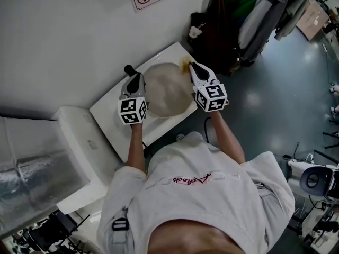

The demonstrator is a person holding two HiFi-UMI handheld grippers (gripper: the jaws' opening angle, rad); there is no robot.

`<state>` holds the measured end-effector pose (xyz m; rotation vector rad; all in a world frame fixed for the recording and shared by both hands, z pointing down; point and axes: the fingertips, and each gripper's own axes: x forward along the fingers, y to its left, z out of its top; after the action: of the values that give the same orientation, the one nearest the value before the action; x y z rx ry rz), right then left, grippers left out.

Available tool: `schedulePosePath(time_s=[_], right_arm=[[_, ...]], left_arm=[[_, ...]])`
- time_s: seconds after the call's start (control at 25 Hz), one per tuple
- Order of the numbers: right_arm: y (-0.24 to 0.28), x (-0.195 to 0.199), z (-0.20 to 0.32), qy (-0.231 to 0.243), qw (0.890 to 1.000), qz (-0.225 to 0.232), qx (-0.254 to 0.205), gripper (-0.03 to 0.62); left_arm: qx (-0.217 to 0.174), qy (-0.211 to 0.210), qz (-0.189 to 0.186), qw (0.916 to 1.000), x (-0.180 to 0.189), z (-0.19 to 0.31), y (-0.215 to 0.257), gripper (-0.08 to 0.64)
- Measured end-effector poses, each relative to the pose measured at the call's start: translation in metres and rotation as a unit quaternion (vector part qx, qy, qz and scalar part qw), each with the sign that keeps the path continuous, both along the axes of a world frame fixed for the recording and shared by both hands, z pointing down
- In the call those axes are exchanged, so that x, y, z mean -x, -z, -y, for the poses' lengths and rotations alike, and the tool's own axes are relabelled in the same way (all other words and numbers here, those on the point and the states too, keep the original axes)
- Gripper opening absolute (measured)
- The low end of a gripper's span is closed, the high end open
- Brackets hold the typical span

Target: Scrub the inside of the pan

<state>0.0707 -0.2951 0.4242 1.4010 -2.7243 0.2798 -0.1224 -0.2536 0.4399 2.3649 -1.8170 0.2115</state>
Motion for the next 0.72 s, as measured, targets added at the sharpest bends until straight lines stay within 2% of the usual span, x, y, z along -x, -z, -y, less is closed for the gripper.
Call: schedulePosePath(time_s=[0.72], right_arm=[[-0.038, 0.016, 0.004, 0.016, 0.999, 0.001, 0.043, 0.025]], left_arm=[[0.040, 0.023, -0.002, 0.9989, 0.018, -0.006, -0.033, 0.000]])
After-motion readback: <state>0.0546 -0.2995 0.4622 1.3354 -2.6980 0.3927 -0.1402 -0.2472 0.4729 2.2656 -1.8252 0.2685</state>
